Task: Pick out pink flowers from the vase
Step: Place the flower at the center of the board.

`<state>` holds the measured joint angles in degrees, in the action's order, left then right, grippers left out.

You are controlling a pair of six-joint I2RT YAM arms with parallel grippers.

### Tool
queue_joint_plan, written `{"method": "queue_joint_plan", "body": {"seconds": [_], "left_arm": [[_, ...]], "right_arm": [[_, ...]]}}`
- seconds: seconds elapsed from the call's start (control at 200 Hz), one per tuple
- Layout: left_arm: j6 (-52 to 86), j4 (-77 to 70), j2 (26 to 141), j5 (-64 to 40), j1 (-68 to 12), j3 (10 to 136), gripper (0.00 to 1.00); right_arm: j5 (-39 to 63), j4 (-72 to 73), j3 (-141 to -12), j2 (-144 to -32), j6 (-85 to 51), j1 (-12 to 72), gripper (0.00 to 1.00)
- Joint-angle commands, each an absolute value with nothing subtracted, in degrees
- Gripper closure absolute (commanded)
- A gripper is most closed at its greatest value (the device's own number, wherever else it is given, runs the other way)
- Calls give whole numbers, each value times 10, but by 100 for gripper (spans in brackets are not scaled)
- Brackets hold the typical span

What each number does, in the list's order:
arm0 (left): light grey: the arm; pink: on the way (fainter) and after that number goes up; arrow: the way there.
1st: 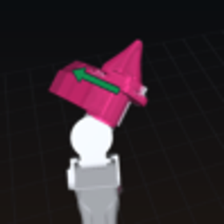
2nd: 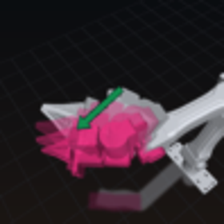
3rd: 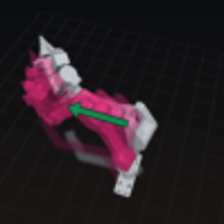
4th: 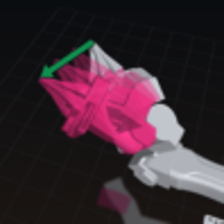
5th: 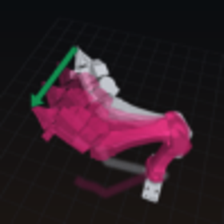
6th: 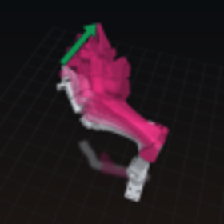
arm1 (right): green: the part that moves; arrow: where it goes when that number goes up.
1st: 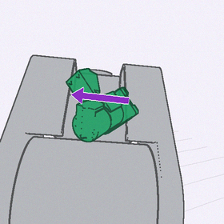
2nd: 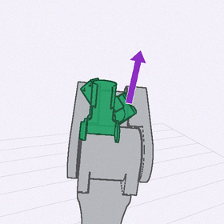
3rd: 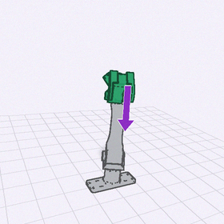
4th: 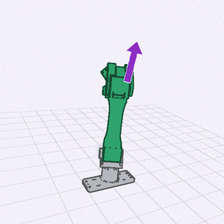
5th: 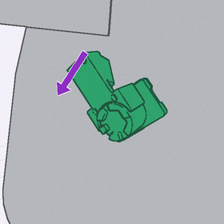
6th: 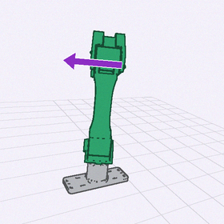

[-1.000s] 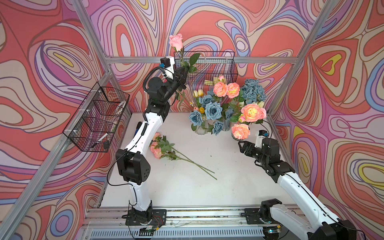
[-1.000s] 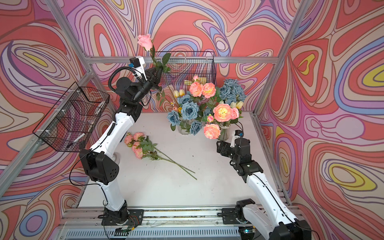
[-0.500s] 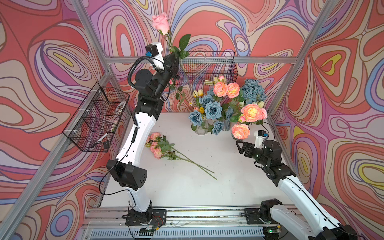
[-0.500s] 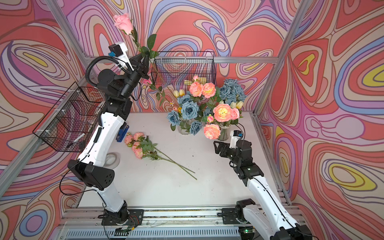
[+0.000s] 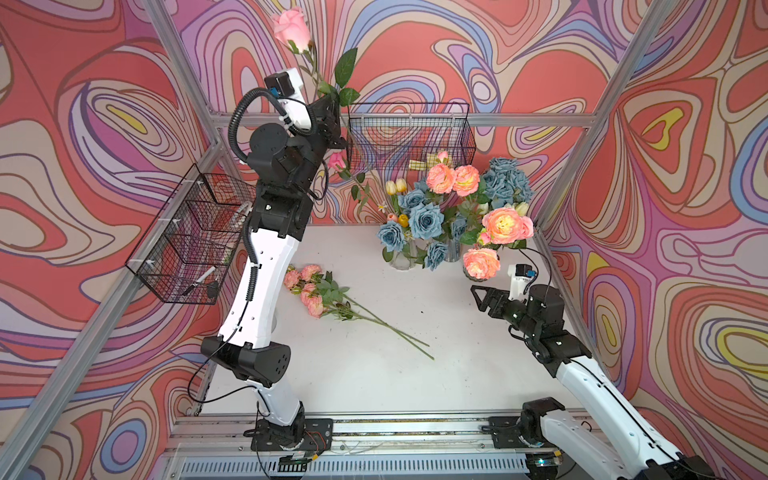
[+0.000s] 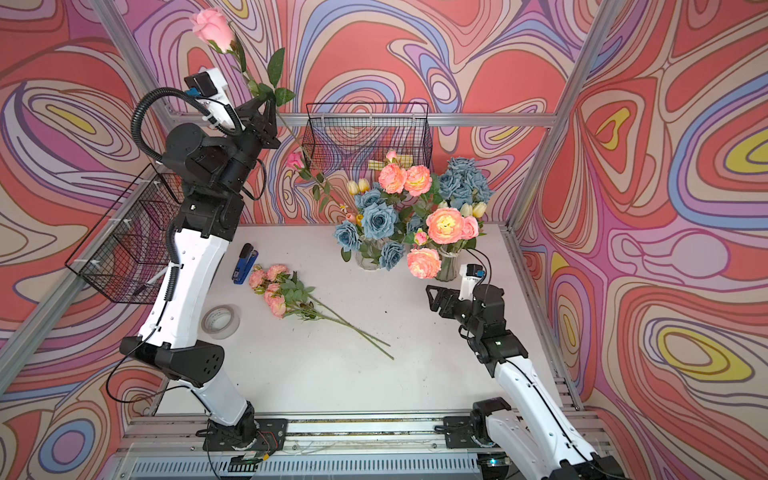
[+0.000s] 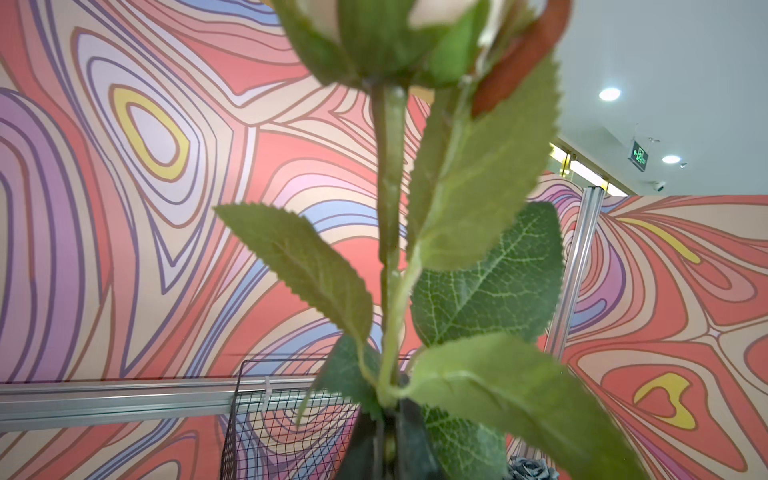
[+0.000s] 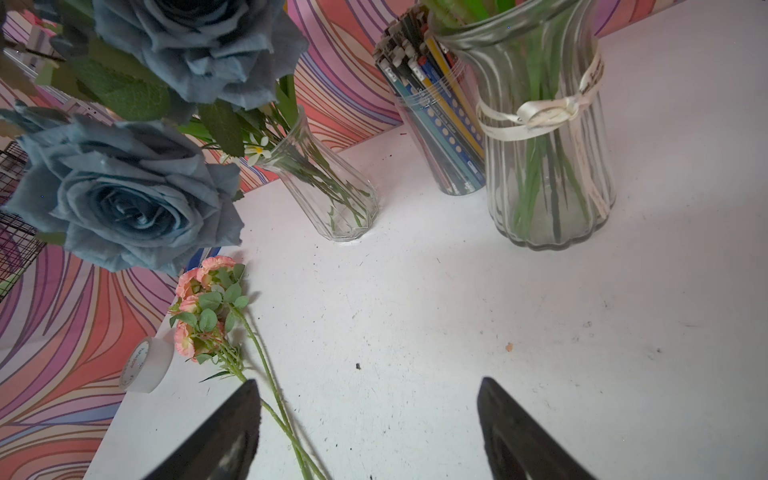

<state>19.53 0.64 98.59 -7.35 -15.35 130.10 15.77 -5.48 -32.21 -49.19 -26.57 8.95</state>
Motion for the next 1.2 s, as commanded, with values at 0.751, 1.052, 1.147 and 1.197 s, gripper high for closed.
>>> {"method": "queue_joint_plan", "body": {"seconds": [0.751, 1.052, 1.147, 1.197], "left_arm": [[405, -104, 860, -298, -155, 1014, 100], [303, -195, 809, -304, -229, 845, 100], [271, -215, 796, -298, -257, 799, 100], [264, -228, 791, -295, -268, 775, 100]], "right_arm": [[292, 47, -281, -487, -304, 86, 17], [350, 120, -261, -480, -329, 87, 18], [299, 103, -248, -436, -308, 89, 19], [283, 98, -235, -408, -295, 90, 19]]}}
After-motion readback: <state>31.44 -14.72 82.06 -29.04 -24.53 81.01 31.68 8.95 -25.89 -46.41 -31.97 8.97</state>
